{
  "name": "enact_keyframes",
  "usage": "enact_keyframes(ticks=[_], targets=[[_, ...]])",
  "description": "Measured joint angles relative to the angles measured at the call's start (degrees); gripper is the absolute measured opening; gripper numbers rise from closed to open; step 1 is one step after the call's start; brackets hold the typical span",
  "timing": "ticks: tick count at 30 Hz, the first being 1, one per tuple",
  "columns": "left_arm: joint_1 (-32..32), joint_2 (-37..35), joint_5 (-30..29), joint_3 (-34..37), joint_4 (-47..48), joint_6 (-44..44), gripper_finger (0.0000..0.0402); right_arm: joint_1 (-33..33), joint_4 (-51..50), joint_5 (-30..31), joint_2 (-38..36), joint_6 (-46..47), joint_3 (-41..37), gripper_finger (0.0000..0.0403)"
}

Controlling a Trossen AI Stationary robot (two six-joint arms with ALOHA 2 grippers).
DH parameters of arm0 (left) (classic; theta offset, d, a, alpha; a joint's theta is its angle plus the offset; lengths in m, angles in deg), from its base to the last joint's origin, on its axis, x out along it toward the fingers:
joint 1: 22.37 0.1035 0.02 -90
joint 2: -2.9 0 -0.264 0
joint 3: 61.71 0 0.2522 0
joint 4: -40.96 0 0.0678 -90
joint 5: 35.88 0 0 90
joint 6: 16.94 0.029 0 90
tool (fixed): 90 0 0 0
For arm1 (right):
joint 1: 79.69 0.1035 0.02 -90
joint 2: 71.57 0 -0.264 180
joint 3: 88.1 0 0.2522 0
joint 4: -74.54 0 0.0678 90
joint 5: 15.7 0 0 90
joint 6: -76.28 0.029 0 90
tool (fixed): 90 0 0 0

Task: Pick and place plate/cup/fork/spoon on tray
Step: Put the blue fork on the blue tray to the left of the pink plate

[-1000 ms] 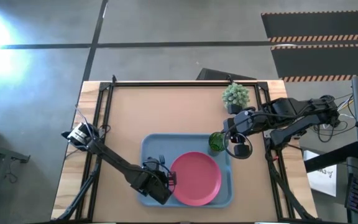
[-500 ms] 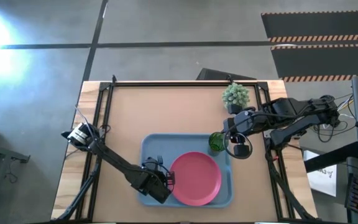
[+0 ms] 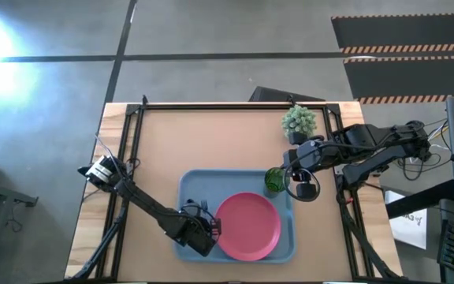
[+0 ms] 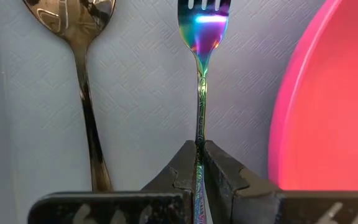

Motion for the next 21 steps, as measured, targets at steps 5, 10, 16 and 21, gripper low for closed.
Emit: enact_keyframes(ticks=[5,10,16,21], targets=[[0.0,0.0,0.0,0.2,-0.2,0.0,0.0,0.0,0.0,0.0,0.0,0.0,0.0,0.0079],[0.0,0.0,-0.2,0.8,-0.8,0.1,0.0,0.0,0.0,0.0,0.0,0.0,0.0,0.0079],[0.0,0.0,-0.3,1.1,-1.2,0.1,0.0,0.0,0.0,0.0,0.0,0.0,0.0,0.0079],[0.0,0.0,-0.3,2.0,-3.5,0.1,0.0,0.0,0.0,0.0,0.0,0.0,0.0,0.0079]])
